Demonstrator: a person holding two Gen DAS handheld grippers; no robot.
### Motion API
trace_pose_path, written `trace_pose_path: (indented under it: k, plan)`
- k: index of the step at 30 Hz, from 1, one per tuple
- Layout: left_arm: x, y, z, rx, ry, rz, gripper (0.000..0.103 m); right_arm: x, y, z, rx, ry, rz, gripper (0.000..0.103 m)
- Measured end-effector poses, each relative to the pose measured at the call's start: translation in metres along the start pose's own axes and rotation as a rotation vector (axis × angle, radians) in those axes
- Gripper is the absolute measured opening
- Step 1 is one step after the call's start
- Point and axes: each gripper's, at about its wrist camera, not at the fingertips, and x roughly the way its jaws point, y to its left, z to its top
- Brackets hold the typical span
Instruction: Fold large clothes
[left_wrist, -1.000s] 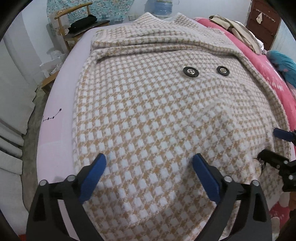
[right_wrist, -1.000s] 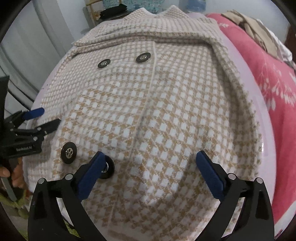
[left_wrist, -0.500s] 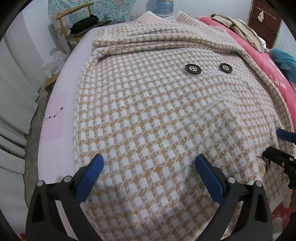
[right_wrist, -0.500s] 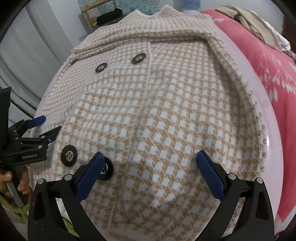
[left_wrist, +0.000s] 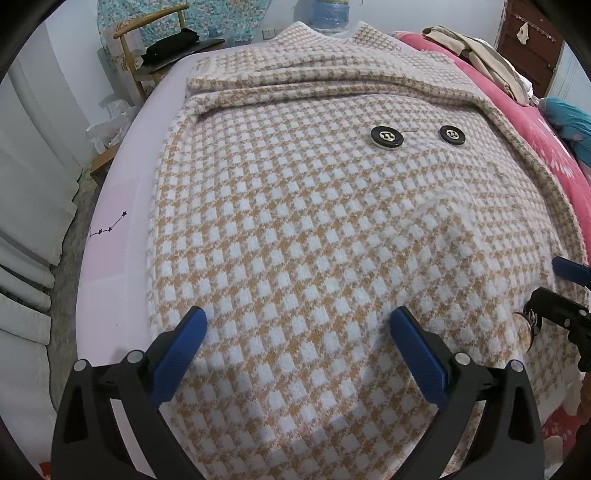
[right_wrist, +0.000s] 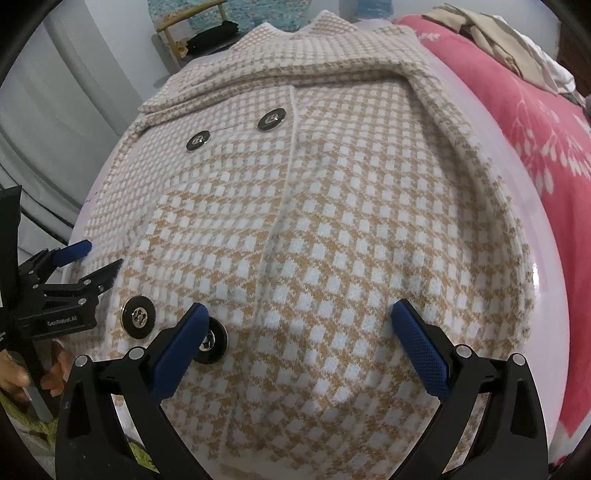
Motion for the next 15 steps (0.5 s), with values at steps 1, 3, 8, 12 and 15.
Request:
trace_pose_path:
  k: [1,3,8,12,15]
  plan:
    - [0.0,0.0,0.0,0.0,0.002,-0.003,0.098,-0.001,0.0,0.0,0.001,0.0,-0.003,0.095]
    - [0.0,-0.002,-0.001,0.014,0.002,-0.008,0.098,-0.001,-0.001,-0.001,0.001,-0.002,0.0,0.095]
    - [-0.01,0.004,0.001,0.017,-0.02,-0.01,0.098,-0.001,0.0,-0.001,-0.002,-0.005,0.001,0.095]
    - [-0.037,0.018,-0.004,-0.015,-0.11,-0.021,0.098,0.0,0.0,-0.001,-0.002,-0.013,-0.004,0.095]
    - [-0.055,0.033,-0.017,-0.04,-0.155,-0.036,0.098,0.0,0.001,-0.003,-0.002,-0.026,-0.005,0.095]
